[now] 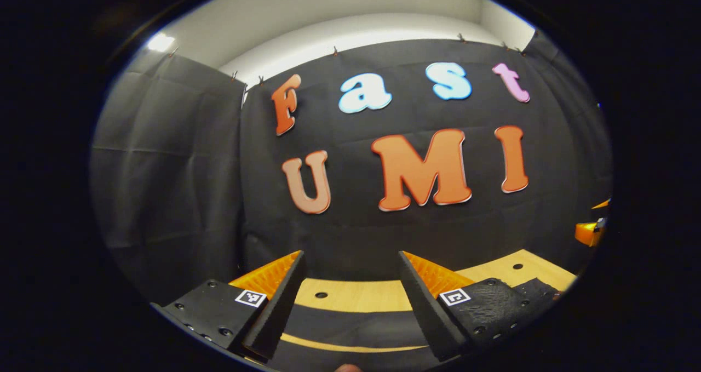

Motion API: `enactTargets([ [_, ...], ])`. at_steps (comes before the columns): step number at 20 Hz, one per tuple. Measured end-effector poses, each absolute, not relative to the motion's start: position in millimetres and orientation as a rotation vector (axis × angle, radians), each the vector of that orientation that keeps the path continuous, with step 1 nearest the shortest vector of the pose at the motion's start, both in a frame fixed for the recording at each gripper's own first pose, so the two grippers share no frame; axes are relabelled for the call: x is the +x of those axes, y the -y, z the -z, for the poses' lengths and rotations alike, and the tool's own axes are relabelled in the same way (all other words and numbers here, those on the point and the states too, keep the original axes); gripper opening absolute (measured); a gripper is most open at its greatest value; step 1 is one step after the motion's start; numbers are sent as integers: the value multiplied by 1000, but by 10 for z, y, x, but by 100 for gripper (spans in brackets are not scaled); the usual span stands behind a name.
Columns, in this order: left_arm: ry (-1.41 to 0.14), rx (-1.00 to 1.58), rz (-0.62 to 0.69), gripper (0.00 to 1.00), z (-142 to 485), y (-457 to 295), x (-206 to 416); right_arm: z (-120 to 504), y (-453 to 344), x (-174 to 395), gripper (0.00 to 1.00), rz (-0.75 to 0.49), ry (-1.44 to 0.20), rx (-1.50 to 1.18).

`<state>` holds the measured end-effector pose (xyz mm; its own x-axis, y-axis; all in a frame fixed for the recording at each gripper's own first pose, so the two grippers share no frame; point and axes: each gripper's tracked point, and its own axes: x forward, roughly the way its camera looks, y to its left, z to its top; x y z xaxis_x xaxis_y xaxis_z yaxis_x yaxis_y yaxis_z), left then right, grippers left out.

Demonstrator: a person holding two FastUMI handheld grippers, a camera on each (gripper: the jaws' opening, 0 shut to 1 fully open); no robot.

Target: Grasp the waist and the cuffs of the jeans and fold them to make the two legs overlap; first hold the waist and fold one-third of the jeans toward the cuffs, then hold the cuffs and fold the remaining one-third in the same direction to finish folding.

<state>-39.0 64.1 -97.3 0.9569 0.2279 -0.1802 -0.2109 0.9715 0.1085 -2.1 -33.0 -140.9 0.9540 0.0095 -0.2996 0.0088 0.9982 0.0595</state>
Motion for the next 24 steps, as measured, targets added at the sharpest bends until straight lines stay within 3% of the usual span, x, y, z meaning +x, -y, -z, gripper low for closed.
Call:
enactTargets([
  [14, -728, -168, -586, 99, 2740, -2000, -1178, 3272, 823, -429, 98, 86, -881, 402],
  [24, -1005, -365, -657, 99, 3721, -2628, -1583, 4101, 951, -744, 97, 308, -1153, 609],
])
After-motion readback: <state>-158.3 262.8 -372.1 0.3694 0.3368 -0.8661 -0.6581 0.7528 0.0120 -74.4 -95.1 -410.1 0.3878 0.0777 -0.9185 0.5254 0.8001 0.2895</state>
